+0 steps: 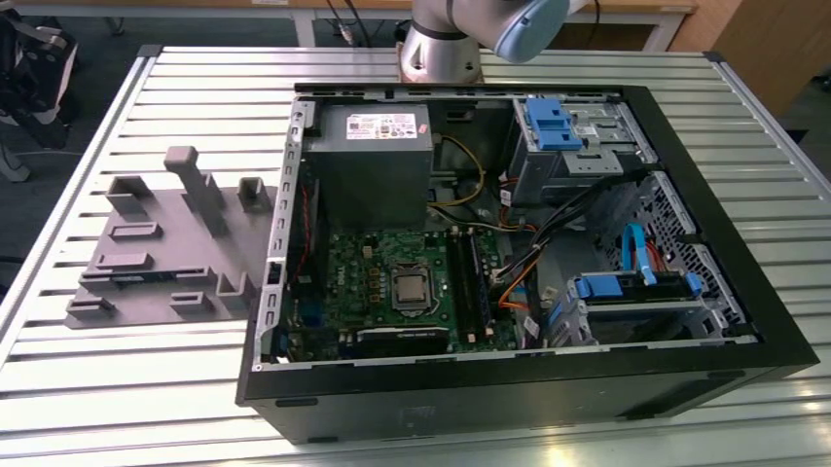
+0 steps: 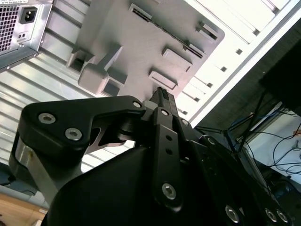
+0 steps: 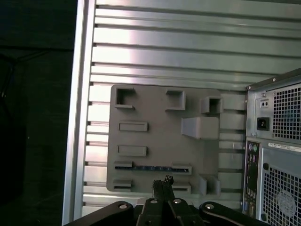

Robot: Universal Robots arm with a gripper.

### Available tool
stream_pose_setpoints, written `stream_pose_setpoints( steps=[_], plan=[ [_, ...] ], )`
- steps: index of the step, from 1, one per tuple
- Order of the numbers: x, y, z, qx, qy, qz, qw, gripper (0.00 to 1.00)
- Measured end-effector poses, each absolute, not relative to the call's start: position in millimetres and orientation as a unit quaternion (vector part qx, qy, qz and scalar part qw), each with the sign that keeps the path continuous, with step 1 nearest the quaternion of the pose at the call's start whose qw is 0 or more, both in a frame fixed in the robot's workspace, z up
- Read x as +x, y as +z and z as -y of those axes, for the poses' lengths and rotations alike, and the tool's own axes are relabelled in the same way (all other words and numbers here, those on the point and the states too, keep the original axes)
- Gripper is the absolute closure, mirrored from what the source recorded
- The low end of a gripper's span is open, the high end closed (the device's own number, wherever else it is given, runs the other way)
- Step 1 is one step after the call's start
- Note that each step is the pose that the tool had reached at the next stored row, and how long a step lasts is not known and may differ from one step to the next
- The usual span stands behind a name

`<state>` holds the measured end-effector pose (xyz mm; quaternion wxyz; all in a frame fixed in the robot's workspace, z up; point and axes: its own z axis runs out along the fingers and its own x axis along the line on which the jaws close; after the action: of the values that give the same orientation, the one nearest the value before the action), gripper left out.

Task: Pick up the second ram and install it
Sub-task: 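Pick up the second ram and move it above second insertion slot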

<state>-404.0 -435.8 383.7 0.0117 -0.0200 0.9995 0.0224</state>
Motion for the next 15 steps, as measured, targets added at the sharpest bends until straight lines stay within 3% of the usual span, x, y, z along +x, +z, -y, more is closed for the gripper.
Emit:
stream_pose_setpoints(
  steps=[15],
  plan=[
    [-404.0,383.6,435.8,-0.041,0.023,-0.999,0.011,0.89]
  ],
)
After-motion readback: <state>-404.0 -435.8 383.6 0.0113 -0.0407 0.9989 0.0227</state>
